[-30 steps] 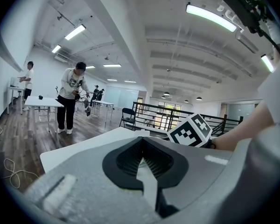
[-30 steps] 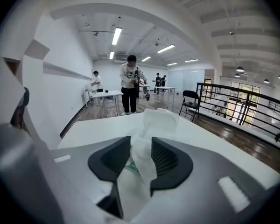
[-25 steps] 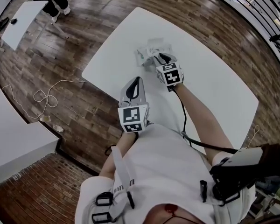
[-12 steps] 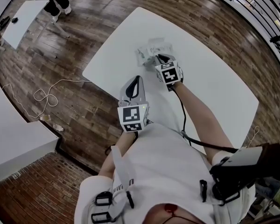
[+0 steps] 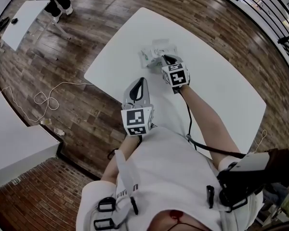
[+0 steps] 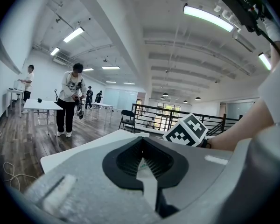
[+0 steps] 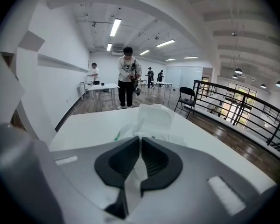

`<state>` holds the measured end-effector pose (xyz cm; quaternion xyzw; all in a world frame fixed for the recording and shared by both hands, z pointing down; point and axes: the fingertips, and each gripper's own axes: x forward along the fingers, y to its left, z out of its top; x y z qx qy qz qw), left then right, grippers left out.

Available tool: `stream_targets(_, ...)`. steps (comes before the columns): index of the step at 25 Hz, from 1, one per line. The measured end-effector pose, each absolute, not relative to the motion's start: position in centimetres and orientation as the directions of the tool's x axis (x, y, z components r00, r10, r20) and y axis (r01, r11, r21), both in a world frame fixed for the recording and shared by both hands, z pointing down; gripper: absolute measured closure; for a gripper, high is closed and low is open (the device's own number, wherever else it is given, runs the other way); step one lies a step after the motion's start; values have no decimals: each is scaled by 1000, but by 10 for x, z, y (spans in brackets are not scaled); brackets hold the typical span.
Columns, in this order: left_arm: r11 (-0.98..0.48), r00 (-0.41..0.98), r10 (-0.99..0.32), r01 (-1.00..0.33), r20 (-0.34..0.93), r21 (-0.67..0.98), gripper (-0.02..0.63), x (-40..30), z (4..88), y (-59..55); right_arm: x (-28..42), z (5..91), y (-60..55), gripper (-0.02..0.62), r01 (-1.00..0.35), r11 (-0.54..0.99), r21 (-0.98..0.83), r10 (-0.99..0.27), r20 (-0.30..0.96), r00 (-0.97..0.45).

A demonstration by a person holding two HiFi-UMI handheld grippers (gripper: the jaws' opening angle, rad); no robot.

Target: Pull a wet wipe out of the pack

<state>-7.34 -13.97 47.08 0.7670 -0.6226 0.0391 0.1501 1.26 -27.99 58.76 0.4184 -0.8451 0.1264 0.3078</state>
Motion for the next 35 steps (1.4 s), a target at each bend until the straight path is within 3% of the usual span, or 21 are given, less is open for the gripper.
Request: stream_targets(35,-198,241,-939,-962,244,189,603,-64,471,-137,24,512,-274,574,-810,587,20,-734,436,-521)
